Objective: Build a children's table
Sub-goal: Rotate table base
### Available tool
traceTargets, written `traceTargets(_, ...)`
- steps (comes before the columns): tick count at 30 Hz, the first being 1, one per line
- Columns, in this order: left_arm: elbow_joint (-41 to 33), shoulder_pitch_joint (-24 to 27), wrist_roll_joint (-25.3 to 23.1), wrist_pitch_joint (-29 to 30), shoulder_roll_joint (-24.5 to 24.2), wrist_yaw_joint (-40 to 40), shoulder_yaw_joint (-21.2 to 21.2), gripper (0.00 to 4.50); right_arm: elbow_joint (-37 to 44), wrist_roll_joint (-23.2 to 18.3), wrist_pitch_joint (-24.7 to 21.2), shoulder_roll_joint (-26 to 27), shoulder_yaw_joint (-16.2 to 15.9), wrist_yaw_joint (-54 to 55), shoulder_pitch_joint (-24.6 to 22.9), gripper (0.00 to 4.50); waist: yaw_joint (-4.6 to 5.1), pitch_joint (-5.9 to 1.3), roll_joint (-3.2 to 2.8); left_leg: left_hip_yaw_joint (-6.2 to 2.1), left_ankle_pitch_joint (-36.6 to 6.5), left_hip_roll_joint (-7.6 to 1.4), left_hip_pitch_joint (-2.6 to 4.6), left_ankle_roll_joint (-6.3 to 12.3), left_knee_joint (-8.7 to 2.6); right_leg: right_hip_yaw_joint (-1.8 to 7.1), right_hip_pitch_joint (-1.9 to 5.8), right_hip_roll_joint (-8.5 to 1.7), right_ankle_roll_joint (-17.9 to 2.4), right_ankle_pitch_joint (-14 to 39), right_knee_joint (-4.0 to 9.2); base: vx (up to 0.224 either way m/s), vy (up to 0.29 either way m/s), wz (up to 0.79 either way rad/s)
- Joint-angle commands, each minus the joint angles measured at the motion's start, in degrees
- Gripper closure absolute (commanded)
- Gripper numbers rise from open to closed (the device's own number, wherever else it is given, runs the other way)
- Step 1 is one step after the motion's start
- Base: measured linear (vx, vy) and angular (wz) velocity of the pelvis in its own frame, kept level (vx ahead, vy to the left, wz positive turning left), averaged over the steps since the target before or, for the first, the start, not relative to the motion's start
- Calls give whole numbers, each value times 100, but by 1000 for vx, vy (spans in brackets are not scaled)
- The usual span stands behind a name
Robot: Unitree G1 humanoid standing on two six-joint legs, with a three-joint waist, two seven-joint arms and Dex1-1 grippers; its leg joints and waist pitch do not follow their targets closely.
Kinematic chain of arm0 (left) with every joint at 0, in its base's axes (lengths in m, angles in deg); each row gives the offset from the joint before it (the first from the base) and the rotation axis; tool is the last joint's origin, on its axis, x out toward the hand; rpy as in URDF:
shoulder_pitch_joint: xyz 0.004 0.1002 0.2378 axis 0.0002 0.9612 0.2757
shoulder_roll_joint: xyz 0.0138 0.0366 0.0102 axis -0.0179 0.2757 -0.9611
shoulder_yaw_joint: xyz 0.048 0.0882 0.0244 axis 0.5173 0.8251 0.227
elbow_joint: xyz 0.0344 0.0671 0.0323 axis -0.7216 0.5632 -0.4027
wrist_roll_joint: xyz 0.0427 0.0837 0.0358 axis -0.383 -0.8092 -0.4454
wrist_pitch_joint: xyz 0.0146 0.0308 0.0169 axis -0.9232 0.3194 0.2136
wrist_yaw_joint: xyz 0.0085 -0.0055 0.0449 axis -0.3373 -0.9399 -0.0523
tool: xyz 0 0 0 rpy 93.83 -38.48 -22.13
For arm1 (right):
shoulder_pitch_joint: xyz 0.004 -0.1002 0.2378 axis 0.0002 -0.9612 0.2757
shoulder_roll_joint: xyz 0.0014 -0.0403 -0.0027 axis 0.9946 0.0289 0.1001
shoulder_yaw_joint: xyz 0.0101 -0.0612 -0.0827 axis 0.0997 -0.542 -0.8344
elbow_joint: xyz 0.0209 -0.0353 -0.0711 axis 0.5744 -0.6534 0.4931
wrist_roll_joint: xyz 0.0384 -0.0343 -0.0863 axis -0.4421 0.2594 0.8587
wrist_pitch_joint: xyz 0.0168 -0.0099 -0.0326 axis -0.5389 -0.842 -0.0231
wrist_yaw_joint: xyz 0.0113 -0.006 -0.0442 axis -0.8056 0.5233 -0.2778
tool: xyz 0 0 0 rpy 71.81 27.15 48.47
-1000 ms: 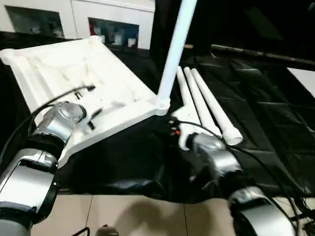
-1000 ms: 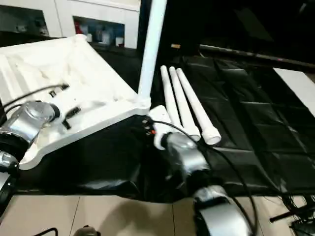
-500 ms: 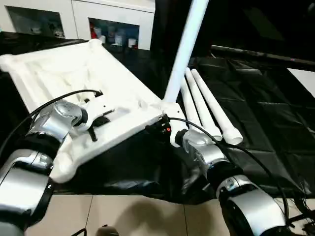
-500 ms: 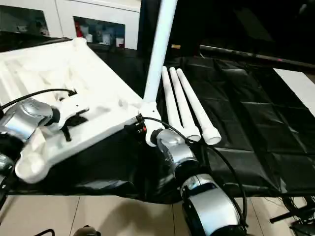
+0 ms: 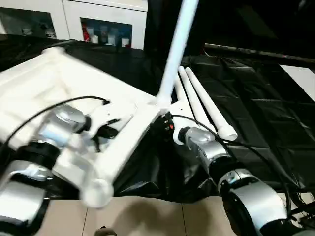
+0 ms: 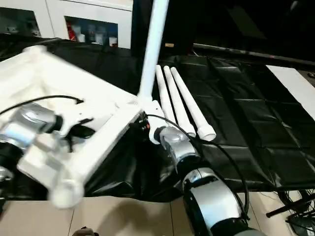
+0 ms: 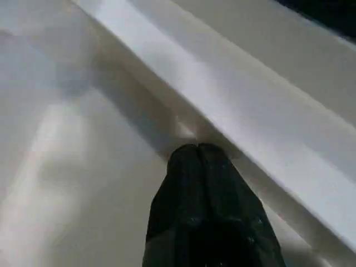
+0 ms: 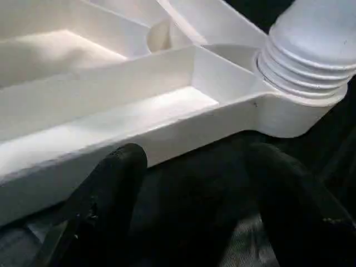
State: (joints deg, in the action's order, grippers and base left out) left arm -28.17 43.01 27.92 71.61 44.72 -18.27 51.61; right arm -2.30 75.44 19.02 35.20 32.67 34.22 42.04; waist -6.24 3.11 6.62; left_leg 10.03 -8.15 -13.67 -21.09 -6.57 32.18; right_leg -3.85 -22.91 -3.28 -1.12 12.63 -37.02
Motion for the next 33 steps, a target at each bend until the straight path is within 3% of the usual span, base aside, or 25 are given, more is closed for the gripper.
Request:
traceTargets(1, 283, -240, -300, -269, 30, 686, 44, 442, 9, 81, 134, 51, -3, -27, 135, 129, -31, -395, -174, 16, -1020, 2, 79, -270, -316, 291, 322, -439, -1009, -39, 361, 0, 0, 0)
traceTargets(8, 764, -559, -754, -505, 26, 2174, 101, 442, 72, 148, 225, 9, -77, -85, 107, 129, -1, -407, -206, 13, -923, 2, 99, -201, -292, 288, 318, -421, -1072, -363, 340, 0, 0, 0)
traceTargets(14, 537, -693, 219, -578, 198, 1432, -689, 442, 928, 23, 226, -316, -172, -1084, -122, 129, -82, -395, -178, 24, -929, 3, 94, -125, -272, 284, 330, -428, -1233, -491, 326, 0, 0, 0)
traceTargets(16, 375, -669, 368, -747, 51, 1075, -731, 442, 1406, -105, 102, -456, -211, -1519, -289, 129, -89, -394, -186, 13, -941, 0, 93, -86, -277, 279, 343, -438, -1218, -490, 335, 0, 0, 0)
traceTargets(20, -139, -529, 652, -426, -243, 438, -797, 442, 2172, -313, -170, -705, -300, -2064, -589, 129, -96, -376, -196, 6, -1005, -10, 116, -107, -291, 274, 336, -431, -1195, -377, 345, 0, 0, 0)
traceTargets(22, -949, -192, 893, 33, -783, -549, -754, 442, 2948, -500, -480, -973, -398, -2533, -938, 129, -109, -375, -250, -1, -1061, -16, 129, -159, -300, 276, 328, -440, -1197, -311, 350, 0, 0, 0)
traceTargets(23, -1254, -64, 972, 263, -1001, -910, -734, 442, 3224, -557, -586, -1073, -446, -2706, -1071, 129, -91, -371, -219, 5, -1019, -26, 100, -150, -303, 276, 335, -425, -1183, -391, 334, 0, 0, 0)
traceTargets(25, -1703, 161, 1098, 462, -1412, -1522, -672, 442, 3579, -603, -766, -1189, -511, -2922, -1267, 129, -80, -370, -257, 10, -997, -7, 119, -155, -300, 274, 320, -403, -1193, -432, 336, 0, 0, 0)
traceTargets(26, -1900, 265, 1149, 560, -1643, -1808, -645, 442, 3729, -599, -831, -1242, -550, -3011, -1360, 129, -82, -346, -273, 17, -1165, -3, 132, -183, -314, 276, 296, -401, -1189, -203, 368, 0, 0, 0)
traceTargets(29, -2307, 638, 1187, 343, -2419, -2497, -623, 442, 4083, -596, -1035, -1402, -653, -3187, -1603, 129, -85, -310, -320, 5, -1615, -18, 159, -278, -356, 284, 250, -412, -1108, 523, 425, 0, 0, 0)
traceTargets(33, -2856, 1237, 1289, 50, -3061, -3048, -627, 442, 4277, -570, -1188, -1533, -728, -3247, -1729, 129, -76, -308, -328, -16, -1701, -29, 158, -334, -366, 292, 252, -426, -1074, 633, 426, 0, 0, 0)
